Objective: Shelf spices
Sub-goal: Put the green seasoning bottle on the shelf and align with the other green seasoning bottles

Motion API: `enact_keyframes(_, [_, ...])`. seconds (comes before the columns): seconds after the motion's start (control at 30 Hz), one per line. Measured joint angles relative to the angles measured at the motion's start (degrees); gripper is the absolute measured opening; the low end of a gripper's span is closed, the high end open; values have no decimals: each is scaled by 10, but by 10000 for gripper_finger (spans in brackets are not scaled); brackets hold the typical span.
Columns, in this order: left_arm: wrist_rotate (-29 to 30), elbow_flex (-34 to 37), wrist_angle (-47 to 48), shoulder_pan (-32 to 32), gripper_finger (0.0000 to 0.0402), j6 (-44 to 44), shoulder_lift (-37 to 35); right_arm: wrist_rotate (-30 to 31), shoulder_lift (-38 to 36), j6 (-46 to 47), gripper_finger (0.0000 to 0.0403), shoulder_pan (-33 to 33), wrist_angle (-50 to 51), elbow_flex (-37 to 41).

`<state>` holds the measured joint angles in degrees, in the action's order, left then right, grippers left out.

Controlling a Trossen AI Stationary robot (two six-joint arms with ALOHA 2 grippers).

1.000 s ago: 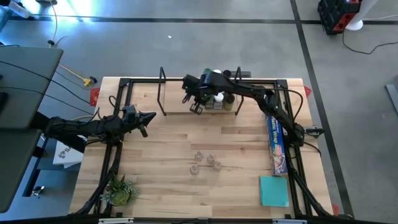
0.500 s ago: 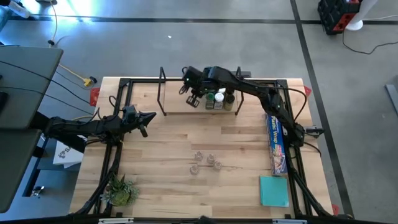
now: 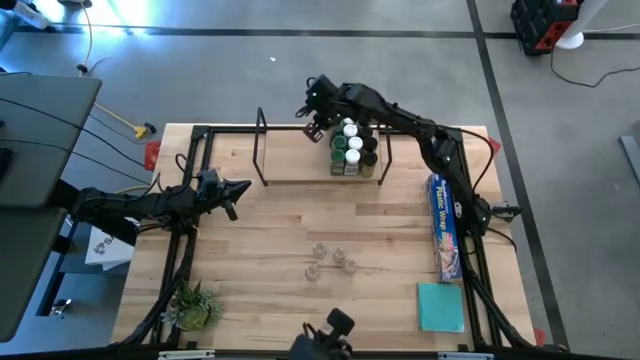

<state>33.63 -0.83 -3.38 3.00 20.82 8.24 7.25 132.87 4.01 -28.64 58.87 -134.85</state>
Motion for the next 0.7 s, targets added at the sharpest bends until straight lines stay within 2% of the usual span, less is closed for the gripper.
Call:
enact_keyframes(0.27, [0,0,0,0,5,0,0,1,10,-15,2,-6,51,0])
enact_keyframes(0.47, [0,0,0,0,5,0,0,32,10,-15,2,-6,87,0])
enact_keyframes(0.7, [0,0,0,0,5,0,0,13,9,-15,2,3,42,-1])
